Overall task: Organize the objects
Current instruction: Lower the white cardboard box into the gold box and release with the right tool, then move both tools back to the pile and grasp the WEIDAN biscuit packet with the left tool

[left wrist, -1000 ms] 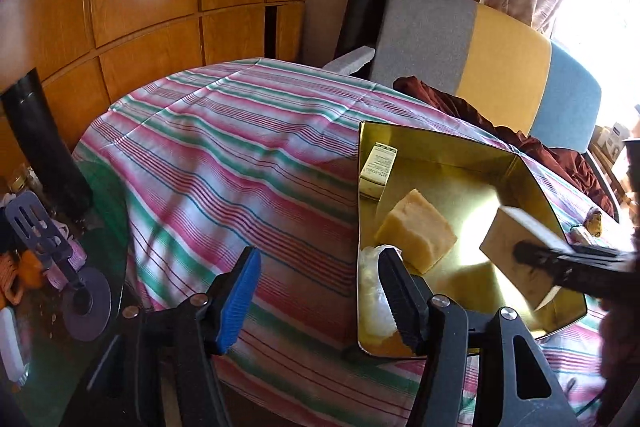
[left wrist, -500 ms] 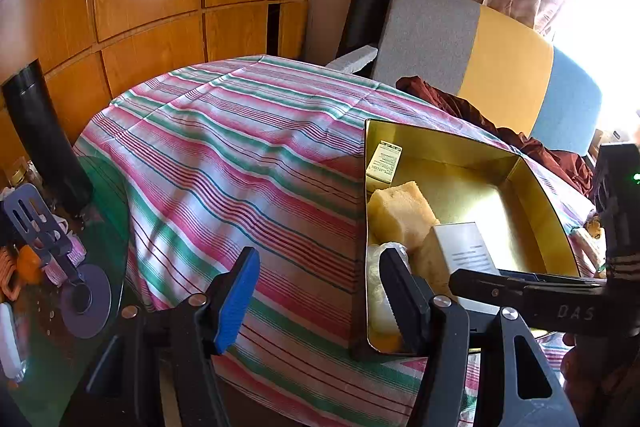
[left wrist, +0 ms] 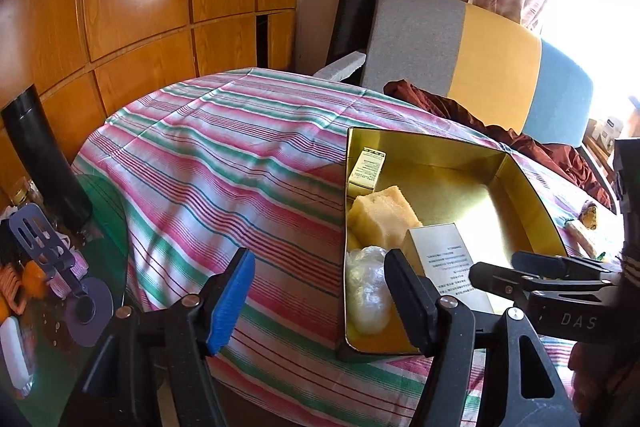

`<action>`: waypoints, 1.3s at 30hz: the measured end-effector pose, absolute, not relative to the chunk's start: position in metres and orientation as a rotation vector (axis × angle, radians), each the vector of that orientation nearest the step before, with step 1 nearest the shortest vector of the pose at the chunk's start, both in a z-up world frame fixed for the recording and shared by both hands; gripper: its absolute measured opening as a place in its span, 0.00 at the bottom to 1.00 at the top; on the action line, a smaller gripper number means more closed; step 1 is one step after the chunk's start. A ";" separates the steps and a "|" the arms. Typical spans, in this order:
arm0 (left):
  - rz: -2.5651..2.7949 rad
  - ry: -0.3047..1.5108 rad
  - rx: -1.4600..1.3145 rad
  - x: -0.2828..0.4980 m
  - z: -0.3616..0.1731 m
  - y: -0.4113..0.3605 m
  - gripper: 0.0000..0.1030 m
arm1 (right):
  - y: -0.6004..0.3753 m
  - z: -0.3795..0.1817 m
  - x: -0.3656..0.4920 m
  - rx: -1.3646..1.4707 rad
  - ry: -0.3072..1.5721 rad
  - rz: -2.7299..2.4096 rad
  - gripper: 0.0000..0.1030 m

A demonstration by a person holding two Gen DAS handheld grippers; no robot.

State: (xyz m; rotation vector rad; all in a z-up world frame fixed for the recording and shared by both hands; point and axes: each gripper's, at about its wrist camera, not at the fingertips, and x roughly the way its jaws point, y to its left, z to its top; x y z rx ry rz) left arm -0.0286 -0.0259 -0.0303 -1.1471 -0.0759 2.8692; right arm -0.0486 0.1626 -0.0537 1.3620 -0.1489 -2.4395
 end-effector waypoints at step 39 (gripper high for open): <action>2.640 0.125 -0.990 -0.029 0.011 0.082 0.74 | 0.521 -0.021 -0.008 1.472 -0.377 -3.361 0.83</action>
